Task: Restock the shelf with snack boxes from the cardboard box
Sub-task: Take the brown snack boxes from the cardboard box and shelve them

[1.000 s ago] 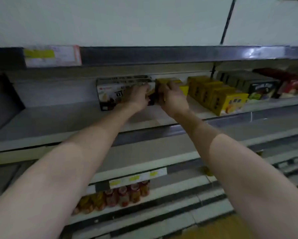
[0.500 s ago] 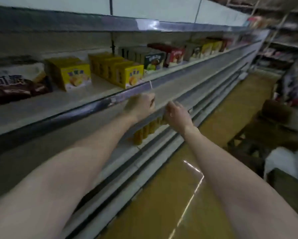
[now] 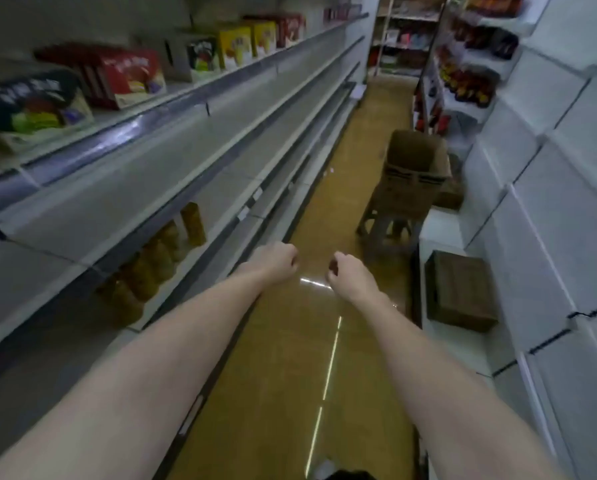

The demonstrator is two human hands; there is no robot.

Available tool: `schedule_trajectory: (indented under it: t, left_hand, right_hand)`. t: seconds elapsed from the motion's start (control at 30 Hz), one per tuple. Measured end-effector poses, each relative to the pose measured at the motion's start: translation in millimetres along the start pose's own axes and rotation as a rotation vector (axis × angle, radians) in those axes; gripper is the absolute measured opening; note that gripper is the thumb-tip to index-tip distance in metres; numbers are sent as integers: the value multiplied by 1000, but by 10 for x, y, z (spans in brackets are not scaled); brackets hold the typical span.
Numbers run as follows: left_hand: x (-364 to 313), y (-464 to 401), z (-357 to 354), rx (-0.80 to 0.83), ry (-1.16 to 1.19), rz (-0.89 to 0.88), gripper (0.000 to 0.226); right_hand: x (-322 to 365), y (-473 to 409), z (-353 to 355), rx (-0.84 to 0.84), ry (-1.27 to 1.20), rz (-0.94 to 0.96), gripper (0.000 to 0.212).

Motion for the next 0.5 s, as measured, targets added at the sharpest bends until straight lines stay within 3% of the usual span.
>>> schedule_trajectory:
  t: [0.3, 0.5]
  left_hand:
    - [-887, -1384, -591, 77, 64, -56, 22]
    - [-1253, -2228, -638, 16, 35, -175, 24]
  right_hand:
    - [-1331, -765, 21, 69, -60, -179, 19]
    - [-1910, -1385, 41, 32, -83, -247, 29]
Point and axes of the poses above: each hand's wrist, its own y-axis away from the middle knuckle, its own z-axis out of the back of the hand, x = y × z, the point moved 9 cm from there along -y, towards the middle knuckle, and after that the axes turned 9 degrees about -z, right-handed, at the moved point
